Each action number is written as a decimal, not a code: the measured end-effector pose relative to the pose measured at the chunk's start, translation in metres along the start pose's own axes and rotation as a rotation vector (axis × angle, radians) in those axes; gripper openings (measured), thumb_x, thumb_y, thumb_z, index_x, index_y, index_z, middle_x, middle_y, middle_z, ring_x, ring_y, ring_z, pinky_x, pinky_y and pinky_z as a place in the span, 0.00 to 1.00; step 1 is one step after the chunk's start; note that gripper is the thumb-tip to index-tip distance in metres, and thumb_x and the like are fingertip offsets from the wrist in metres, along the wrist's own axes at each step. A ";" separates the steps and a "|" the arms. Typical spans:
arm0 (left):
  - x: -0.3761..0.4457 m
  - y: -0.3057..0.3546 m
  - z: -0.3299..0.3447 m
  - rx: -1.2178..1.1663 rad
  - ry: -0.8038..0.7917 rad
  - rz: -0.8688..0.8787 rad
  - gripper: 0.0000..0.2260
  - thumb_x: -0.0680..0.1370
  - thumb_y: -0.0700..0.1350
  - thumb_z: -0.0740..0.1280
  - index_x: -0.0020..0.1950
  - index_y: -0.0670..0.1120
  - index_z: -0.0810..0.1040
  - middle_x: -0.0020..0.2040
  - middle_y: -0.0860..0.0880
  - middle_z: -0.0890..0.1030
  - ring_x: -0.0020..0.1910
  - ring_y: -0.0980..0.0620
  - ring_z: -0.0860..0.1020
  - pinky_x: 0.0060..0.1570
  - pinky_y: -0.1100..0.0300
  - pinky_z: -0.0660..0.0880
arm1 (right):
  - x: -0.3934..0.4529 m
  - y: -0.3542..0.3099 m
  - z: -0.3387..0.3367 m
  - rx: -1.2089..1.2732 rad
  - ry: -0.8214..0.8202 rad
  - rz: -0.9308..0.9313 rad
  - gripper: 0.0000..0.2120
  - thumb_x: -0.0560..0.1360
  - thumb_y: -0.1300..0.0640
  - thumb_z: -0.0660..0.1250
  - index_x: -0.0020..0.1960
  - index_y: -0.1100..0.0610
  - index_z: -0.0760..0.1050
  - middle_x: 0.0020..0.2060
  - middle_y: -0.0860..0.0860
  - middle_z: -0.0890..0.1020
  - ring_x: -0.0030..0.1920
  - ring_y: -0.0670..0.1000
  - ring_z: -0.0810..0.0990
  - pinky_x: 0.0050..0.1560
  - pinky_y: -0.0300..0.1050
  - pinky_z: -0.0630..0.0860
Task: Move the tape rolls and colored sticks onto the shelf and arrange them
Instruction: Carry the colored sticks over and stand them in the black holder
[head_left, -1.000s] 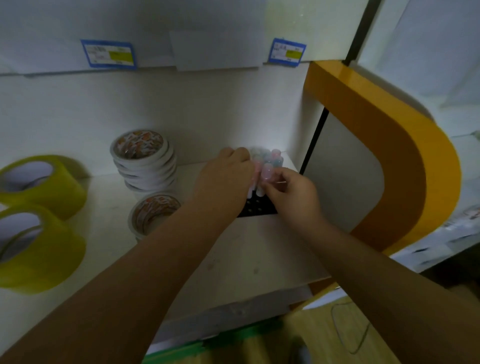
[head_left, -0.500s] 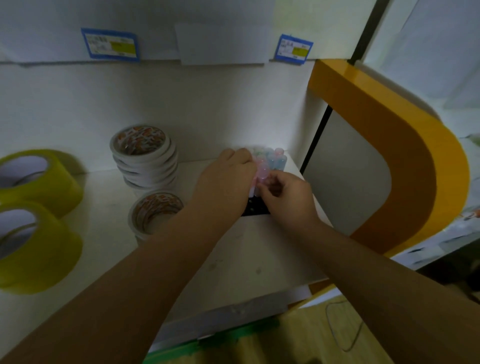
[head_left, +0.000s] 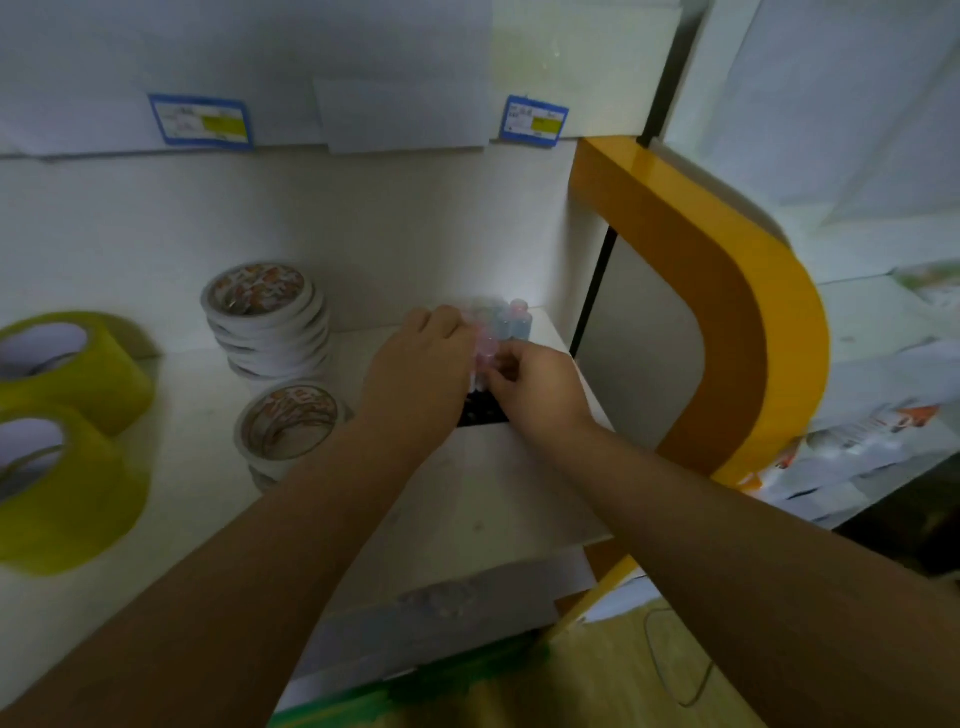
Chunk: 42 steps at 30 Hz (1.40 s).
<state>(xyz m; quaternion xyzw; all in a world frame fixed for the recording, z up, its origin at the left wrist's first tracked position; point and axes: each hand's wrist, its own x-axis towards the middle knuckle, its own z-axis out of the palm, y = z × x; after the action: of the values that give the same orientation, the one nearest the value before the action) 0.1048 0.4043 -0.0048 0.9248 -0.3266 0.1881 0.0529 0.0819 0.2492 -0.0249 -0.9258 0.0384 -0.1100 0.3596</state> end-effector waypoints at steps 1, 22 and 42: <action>0.000 0.002 -0.002 -0.034 0.032 -0.010 0.10 0.75 0.43 0.59 0.49 0.42 0.77 0.49 0.42 0.77 0.50 0.40 0.75 0.49 0.51 0.74 | 0.000 0.000 -0.002 0.004 -0.013 0.007 0.10 0.80 0.49 0.65 0.47 0.53 0.82 0.39 0.49 0.84 0.41 0.48 0.81 0.50 0.47 0.79; -0.022 0.160 -0.112 -0.300 0.289 -0.341 0.20 0.77 0.41 0.68 0.70 0.45 0.75 0.61 0.43 0.81 0.57 0.41 0.78 0.58 0.49 0.74 | -0.161 0.027 -0.177 0.181 0.002 -0.300 0.17 0.77 0.54 0.69 0.66 0.50 0.77 0.56 0.42 0.79 0.52 0.40 0.77 0.53 0.33 0.76; 0.054 0.452 -0.072 -0.382 0.123 -0.238 0.18 0.79 0.51 0.65 0.69 0.52 0.74 0.65 0.50 0.77 0.62 0.50 0.74 0.60 0.54 0.72 | -0.246 0.247 -0.381 0.010 0.056 -0.039 0.14 0.76 0.54 0.71 0.60 0.51 0.77 0.56 0.48 0.77 0.53 0.42 0.75 0.55 0.40 0.75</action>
<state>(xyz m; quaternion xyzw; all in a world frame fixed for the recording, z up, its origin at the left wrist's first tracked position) -0.1607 0.0358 0.0711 0.9168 -0.2412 0.1712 0.2683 -0.2438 -0.1461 0.0385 -0.9212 0.0300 -0.1428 0.3608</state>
